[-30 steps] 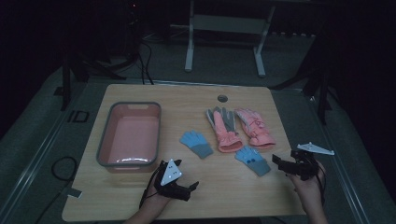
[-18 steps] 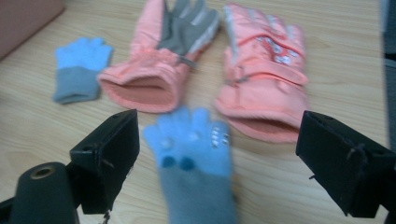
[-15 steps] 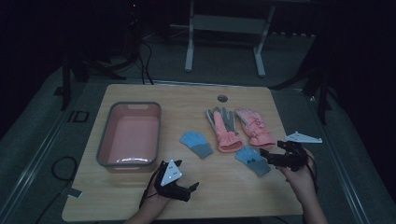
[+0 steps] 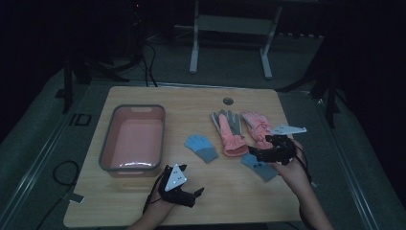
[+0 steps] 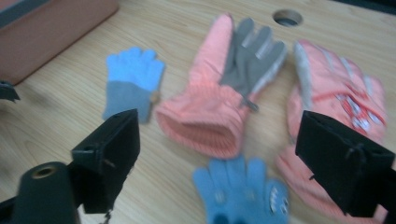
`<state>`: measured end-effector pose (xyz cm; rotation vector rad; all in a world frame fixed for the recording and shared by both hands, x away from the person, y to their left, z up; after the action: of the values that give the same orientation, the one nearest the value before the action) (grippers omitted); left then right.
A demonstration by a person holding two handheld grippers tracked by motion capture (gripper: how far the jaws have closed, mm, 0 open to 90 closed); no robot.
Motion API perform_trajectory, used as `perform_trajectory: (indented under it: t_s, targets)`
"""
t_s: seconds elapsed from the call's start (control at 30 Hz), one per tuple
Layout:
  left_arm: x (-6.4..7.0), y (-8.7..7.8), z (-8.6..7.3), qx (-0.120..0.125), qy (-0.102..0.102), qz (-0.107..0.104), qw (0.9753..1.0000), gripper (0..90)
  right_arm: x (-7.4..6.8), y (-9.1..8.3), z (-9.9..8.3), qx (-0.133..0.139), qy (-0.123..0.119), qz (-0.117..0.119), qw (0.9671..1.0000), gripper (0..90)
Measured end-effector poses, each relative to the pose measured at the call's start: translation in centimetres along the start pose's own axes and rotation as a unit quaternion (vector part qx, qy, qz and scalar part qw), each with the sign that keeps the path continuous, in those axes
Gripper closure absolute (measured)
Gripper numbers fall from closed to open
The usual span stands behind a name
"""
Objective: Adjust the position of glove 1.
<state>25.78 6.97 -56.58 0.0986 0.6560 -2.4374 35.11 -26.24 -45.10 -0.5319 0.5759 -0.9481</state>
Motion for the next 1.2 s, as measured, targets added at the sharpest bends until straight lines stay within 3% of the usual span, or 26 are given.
perform_trajectory:
  t_s: [0.23,0.47,0.8,0.87,1.2]
  targets:
    - [0.1,0.0,0.0,0.001,0.003,-0.001,1.0,0.8,-1.9,2.2,1.6,-0.016,-0.038,0.025,0.9988,20.5]
    - [0.1,0.0,0.0,0.0,0.003,-0.004,1.0,0.8,-3.9,5.2,2.7,-0.041,-0.078,0.057,0.9945,22.7]
    - [0.1,0.0,0.0,-0.001,0.004,-0.005,1.0,0.8,-6.0,8.7,3.5,-0.068,-0.103,0.078,0.9894,33.9]
    - [0.1,0.1,0.0,0.0,0.003,-0.006,1.0,0.8,-6.9,10.1,3.8,-0.076,-0.103,0.09,0.9877,35.6]
    - [0.1,0.0,0.0,0.001,0.006,-0.006,1.0,0.8,-9.1,14.9,3.3,-0.108,-0.111,0.095,0.9834,41.0]
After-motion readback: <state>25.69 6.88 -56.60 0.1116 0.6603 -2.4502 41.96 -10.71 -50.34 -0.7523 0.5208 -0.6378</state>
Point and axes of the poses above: each handheld gripper's, and its own axes: y roughly forward along the jaws, z roughly out of its top, x roughly to its right, the point moved 1 cm from there along y, roughly forward along the jaws, and after that the axes turned 14 degrees about y, right-handed, at the moved point
